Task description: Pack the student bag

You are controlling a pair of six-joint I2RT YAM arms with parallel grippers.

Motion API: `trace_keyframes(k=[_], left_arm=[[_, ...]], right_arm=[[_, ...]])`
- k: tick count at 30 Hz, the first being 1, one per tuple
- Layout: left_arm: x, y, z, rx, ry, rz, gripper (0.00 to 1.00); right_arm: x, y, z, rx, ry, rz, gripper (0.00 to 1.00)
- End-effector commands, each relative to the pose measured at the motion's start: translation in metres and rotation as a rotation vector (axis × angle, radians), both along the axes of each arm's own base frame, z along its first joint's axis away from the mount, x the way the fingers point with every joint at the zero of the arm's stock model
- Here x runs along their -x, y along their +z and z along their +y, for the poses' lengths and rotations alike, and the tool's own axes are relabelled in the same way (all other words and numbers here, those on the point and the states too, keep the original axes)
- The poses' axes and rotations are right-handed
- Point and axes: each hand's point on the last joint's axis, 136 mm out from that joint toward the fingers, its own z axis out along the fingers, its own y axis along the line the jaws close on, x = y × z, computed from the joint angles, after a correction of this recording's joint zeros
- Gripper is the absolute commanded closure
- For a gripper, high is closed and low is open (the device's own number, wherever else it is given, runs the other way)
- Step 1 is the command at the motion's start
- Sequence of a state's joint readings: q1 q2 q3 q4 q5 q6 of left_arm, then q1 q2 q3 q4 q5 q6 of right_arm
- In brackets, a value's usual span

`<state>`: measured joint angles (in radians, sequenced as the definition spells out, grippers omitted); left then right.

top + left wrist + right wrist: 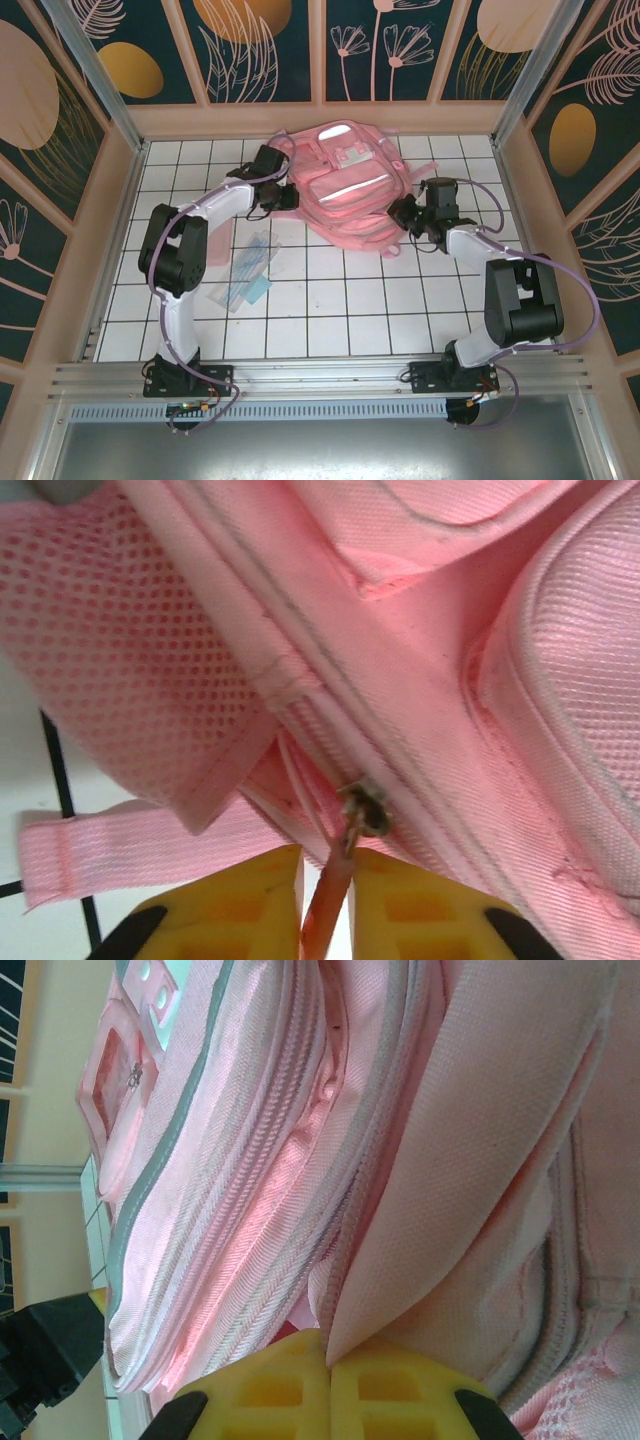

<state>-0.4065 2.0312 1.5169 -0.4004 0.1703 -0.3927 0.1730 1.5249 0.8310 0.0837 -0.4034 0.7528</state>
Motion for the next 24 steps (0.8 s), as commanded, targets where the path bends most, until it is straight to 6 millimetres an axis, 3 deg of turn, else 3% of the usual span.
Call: trace_keyframes(k=[1, 3, 5, 7, 8, 9, 12, 19, 24], left_arm=[[-0.001, 0.014, 0.034, -0.082, 0.089, -0.058, 0.73], [0.002, 0.022, 0.052, -0.144, 0.145, -0.099, 0.49], [0.004, 0.032, 0.071, -0.206, 0.206, -0.154, 0.33], [0.006, 0.039, 0.088, -0.249, 0.262, -0.195, 0.08], [0.007, 0.042, 0.094, -0.268, 0.281, -0.209, 0.01], [0.008, 0.044, 0.103, -0.293, 0.303, -0.219, 0.01], [0.01, 0.038, 0.128, -0.376, 0.349, -0.194, 0.01], [0.016, -0.003, 0.184, -0.452, 0.418, -0.061, 0.01], [0.023, -0.032, 0.21, -0.411, 0.456, 0.018, 0.01]], right_arm=[[-0.011, 0.04, 0.004, 0.059, 0.038, -0.13, 0.9], [-0.009, 0.045, 0.014, 0.078, 0.081, -0.143, 0.77], [-0.008, 0.053, 0.023, 0.103, 0.119, -0.158, 0.58], [-0.006, 0.058, 0.029, 0.124, 0.147, -0.166, 0.45], [-0.006, 0.06, 0.031, 0.132, 0.158, -0.167, 0.4], [-0.005, 0.062, 0.033, 0.141, 0.166, -0.17, 0.34], [-0.003, 0.067, 0.035, 0.15, 0.176, -0.177, 0.02], [-0.001, 0.067, 0.033, 0.169, 0.172, -0.17, 0.01], [-0.002, 0.064, 0.031, 0.177, 0.161, -0.163, 0.01]])
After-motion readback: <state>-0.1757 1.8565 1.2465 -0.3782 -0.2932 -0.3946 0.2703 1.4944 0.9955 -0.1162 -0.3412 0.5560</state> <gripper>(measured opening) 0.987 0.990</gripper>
